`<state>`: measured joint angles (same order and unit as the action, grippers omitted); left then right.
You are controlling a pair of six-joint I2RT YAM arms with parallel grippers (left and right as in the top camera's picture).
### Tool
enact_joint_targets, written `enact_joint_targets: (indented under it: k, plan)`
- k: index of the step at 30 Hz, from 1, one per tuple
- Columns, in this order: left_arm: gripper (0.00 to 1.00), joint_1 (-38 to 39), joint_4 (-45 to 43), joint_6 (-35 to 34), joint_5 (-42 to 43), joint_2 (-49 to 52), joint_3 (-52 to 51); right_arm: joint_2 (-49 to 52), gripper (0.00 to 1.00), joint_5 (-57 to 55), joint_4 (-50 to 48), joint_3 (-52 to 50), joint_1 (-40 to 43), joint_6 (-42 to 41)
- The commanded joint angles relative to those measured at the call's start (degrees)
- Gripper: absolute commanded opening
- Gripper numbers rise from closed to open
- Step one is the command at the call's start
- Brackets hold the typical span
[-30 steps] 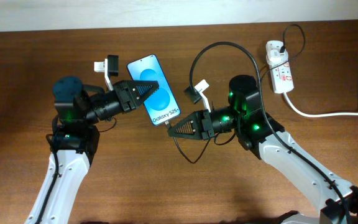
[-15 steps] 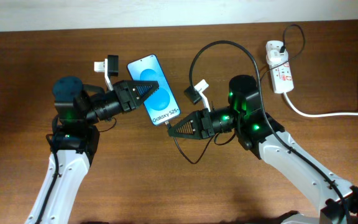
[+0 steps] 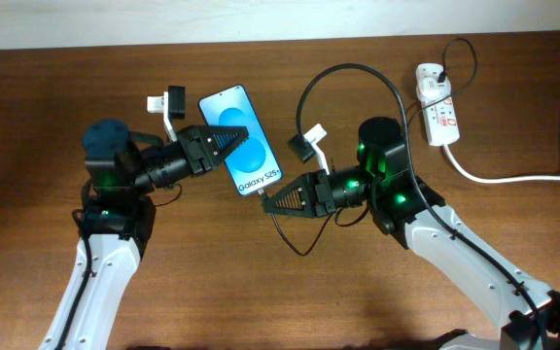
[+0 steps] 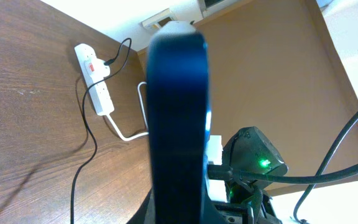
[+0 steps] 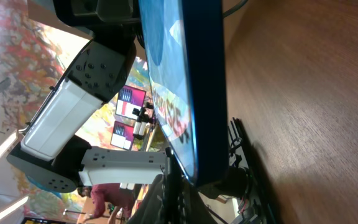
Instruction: Plug charger to phone and switch on socket
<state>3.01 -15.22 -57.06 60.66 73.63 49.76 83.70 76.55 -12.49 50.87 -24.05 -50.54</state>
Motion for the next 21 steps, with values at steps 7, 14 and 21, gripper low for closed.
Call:
enact_joint_targets:
  k: [7, 14, 21]
  plan:
    - [0.0, -0.07, -0.52, -0.61, 2.58, -0.57, 0.85, 0.31, 0.04, 0.74, -0.44, 0.17, -0.28, 1.01]
    - [0.0, -0.04, -0.52, -0.81, 3.26, -0.57, 0.85, 0.31, 0.04, 0.72, -1.88, 0.17, -0.28, 0.98]
    - [0.0, -0.04, -0.52, -0.81, 4.04, -0.57, 0.85, 0.31, 0.04, 0.72, -3.04, 0.17, -0.24, 0.96]
